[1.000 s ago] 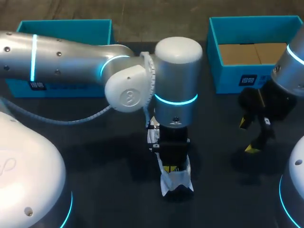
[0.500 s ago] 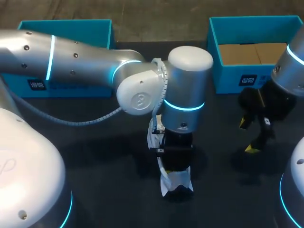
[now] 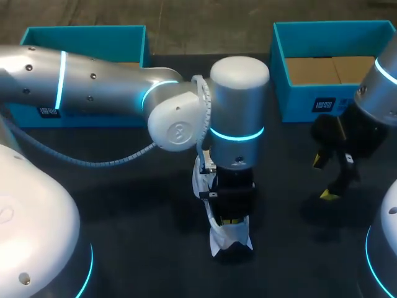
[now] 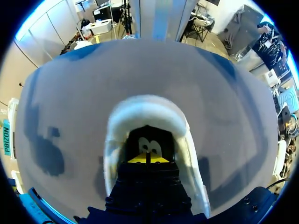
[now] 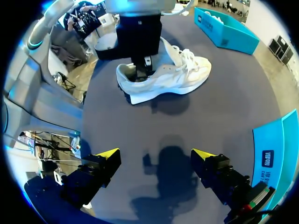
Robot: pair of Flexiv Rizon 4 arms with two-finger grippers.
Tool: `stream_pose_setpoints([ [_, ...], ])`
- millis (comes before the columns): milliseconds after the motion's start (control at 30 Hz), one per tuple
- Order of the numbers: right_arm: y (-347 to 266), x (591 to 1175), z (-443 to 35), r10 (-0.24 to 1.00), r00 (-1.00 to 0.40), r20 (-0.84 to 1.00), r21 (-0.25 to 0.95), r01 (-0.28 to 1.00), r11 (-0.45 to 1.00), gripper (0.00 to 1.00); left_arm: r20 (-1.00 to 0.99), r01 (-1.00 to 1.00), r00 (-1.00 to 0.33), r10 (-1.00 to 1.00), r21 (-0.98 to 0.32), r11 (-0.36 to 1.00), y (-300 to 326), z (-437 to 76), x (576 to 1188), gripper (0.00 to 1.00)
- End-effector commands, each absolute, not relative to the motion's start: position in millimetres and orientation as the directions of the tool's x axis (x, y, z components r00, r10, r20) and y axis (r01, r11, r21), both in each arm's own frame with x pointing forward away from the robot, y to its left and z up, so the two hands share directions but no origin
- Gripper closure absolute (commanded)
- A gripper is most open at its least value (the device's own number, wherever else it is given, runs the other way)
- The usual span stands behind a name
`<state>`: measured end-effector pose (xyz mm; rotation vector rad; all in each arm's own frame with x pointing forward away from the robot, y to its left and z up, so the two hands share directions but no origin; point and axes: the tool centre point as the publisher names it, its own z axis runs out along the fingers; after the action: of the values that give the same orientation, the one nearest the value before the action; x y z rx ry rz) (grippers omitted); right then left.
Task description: Take the shoe out of the shoebox, open the shoe tongue, remove and reinsert the insole, then place the shoe into the shoebox
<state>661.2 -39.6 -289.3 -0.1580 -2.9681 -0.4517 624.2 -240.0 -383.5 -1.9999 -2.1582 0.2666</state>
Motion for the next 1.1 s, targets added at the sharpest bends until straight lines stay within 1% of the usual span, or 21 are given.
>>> stream_pose_setpoints([
  [33,-39,661,-290,0.084,-0.985,0.148,0.286,0.124,0.950,0.00,-0.013,0.963,-0.077,0.997,-0.261,0.071,-225,-363,623,1.00],
  [300,-39,661,-290,0.084,-0.985,0.148,0.286,0.124,0.950,0.00,0.024,0.953,-0.053,0.998,-0.299,0.058,-232,-369,609,1.00],
  [467,-39,661,-290,0.084,-0.985,0.148,0.286,0.124,0.950,0.00,0.058,0.938,-0.050,0.997,-0.340,0.067,-235,-381,601,1.00],
  [767,-39,661,-290,0.084,-0.985,0.148,0.286,0.124,0.950,0.00,0.082,0.932,-0.051,0.995,-0.355,0.077,-244,-408,602,1.00],
  [900,-39,661,-290,0.084,-0.985,0.148,0.286,0.124,0.950,0.00,0.070,0.934,-0.053,0.996,-0.348,0.074,-246,-418,604,1.00],
  [1100,-39,661,-290,0.084,-0.985,0.148,0.286,0.124,0.950,0.00,0.035,0.953,-0.050,0.998,-0.298,0.058,-247,-423,603,1.00],
])
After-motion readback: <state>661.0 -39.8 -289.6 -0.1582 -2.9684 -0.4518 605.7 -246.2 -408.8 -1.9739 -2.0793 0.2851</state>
